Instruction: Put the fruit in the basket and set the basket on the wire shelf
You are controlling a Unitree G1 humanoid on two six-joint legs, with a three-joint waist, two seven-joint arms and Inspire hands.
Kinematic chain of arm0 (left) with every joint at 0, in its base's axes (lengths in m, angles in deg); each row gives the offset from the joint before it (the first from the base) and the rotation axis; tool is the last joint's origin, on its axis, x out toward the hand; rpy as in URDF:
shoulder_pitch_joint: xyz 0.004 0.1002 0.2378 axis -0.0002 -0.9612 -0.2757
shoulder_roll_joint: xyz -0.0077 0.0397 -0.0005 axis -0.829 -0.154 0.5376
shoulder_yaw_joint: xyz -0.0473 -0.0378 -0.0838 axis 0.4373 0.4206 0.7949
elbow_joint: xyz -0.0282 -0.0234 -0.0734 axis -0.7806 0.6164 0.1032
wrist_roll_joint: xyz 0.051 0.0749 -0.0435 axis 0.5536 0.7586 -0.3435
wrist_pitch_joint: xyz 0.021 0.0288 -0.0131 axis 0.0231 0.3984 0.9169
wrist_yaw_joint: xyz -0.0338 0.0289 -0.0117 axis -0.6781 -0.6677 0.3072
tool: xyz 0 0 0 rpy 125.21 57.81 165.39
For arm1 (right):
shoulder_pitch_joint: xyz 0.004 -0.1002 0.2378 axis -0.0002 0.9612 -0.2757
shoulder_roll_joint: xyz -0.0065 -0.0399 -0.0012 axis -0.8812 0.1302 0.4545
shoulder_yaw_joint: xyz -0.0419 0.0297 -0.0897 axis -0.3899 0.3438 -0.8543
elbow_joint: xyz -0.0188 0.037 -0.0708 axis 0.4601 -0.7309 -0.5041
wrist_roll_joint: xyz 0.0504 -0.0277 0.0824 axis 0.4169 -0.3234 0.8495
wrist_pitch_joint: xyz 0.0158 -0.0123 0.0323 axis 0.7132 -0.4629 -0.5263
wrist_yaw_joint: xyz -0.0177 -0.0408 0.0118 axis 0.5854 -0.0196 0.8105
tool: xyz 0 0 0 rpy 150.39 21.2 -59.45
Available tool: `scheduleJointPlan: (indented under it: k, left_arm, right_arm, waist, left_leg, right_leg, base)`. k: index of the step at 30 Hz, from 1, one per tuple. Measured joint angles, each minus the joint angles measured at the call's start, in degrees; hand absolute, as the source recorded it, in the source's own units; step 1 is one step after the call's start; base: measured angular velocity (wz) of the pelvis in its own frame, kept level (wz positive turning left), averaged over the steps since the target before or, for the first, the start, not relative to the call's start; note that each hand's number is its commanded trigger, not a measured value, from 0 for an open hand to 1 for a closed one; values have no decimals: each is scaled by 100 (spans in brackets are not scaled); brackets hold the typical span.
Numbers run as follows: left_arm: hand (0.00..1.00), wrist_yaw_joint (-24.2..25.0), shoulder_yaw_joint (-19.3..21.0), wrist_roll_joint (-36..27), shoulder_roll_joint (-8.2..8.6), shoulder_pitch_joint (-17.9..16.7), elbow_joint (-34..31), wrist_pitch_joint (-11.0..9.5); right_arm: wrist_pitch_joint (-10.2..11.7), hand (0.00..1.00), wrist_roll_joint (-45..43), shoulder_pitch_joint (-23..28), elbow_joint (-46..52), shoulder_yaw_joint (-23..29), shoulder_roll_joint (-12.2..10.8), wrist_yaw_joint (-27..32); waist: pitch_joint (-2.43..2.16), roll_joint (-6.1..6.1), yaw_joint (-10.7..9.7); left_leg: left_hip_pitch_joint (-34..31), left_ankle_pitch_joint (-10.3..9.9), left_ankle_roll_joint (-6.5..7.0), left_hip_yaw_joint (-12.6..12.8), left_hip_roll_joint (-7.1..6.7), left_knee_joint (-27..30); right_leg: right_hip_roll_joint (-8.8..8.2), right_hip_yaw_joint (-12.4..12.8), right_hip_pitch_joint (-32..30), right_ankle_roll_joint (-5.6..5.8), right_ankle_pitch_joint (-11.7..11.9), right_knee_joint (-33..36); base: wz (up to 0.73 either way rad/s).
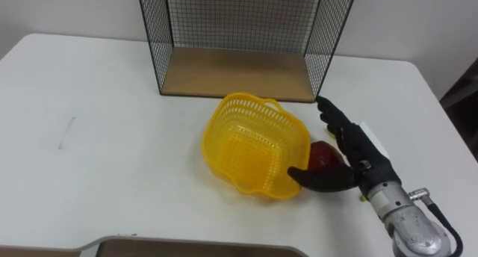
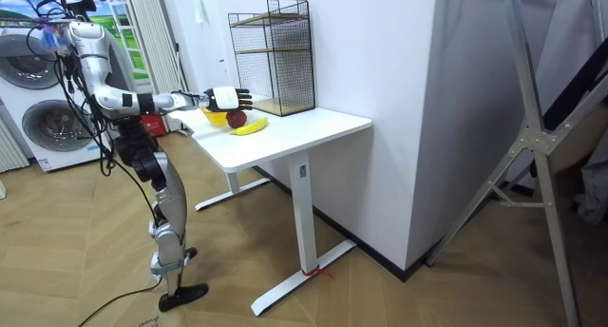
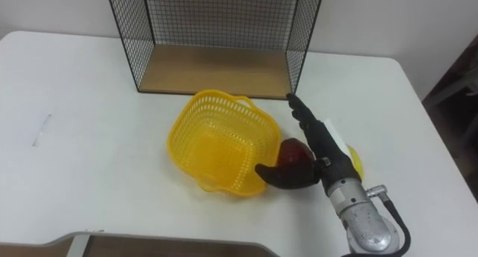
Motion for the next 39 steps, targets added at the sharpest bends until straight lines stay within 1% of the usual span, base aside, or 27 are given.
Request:
scheduleJointPlan:
  k: [4,8,9,12,15,19,22,25,29,30,31,33,34,39]
  left_arm:
    - [0,-1,-187,-4,-4,57,0,30]
    - [0,-1,-199,-4,-13,68,-8,30]
    - [0,-1,-198,-4,-19,25,-10,28]
    - [0,-1,-198,-4,-36,27,-14,23]
    - [0,-1,-184,4,-38,45,-12,-19]
    - [0,-1,-185,2,-35,29,-12,-59]
    - [0,0,-169,1,-34,24,-13,-66]
    - [0,0,-127,1,-34,17,-13,-66]
    - [0,0,-128,-1,-35,2,-14,-65]
    - [0,-1,-128,-2,-34,3,-15,-65]
    - [0,0,-129,-2,-33,2,-16,-64]
    - [0,-1,-128,-2,-33,2,-19,-63]
    - [0,-1,-128,-2,-33,1,-19,-61]
    - [0,-1,-127,-2,-29,-1,-19,-60]
  right_arm:
    - [0,0,135,-1,-1,-69,-2,-2]
    - [0,0,352,-2,-2,-96,-4,-10]
    - [0,0,507,-2,-2,-97,-5,-12]
    - [0,0,798,-5,-3,-96,-5,-11]
    - [1,0,1280,-5,-19,-87,-5,-63]
    - [1,0,1591,-5,-26,-75,-8,-210]
    - [1,0,1633,-5,-27,-69,-8,-267]
    - [1,0,1797,-5,-27,-12,-12,-377]
    - [1,0,1944,-5,-28,10,-16,-433]
    - [1,0,2037,-4,-40,10,-21,-445]
    - [1,0,2042,-4,-62,10,-22,-465]
    - [1,0,2046,-5,-88,10,-28,-491]
    - [2,0,2054,-9,-88,14,-29,-511]
    - [2,0,2054,-8,-116,22,-33,-555]
  waist:
    - [-1,2,4]
    - [-3,-1,9]
    - [-2,0,12]
    - [-2,0,2]
    - [0,3,5]
    - [12,44,3]
    - [20,87,4]
    - [15,119,7]
    - [14,131,1]
    - [8,132,-4]
    - [-7,133,-5]
    - [-12,129,-5]
    - [-22,120,-2]
    - [-29,111,-4]
  left_leg:
    - [-13,0,0,-2,2,2]
    - [-12,0,0,-1,2,3]
    - [-2,0,0,1,3,3]
    - [8,0,0,1,3,4]
    - [6,0,0,-14,4,18]
    - [8,0,0,-13,8,29]
    - [6,-1,0,-13,9,26]
    - [13,-1,0,-1,9,11]
    - [6,0,0,10,8,15]
    - [7,0,0,10,8,11]
    - [6,0,0,11,8,3]
    - [8,0,0,17,8,-5]
    - [13,0,0,19,8,-15]
    - [38,0,-1,27,8,-56]
  right_leg:
    - [0,-1,-21,0,0,-3]
    - [0,-2,-22,0,0,-3]
    - [0,-2,-22,-1,0,-5]
    - [0,-6,-24,-1,1,-6]
    - [0,-26,-15,-2,2,-9]
    - [2,-23,-14,-9,7,7]
    - [2,-24,0,-13,10,8]
    - [2,-10,2,-13,10,5]
    - [2,-9,3,-13,10,-23]
    - [9,-9,18,-9,19,-64]
    - [13,-9,22,-9,33,-90]
    - [13,-8,18,-8,35,-90]
    - [13,-7,13,-8,35,-90]
    - [13,-6,27,-8,37,-88]
  base:
    - [0]
    - [0]
    - [0]
    - [0]
    - [0]
    - [0]
    - [0]
    - [0]
    - [0]
    - [0]
    - [0]
    - [0]
    - [0]
    - [0]
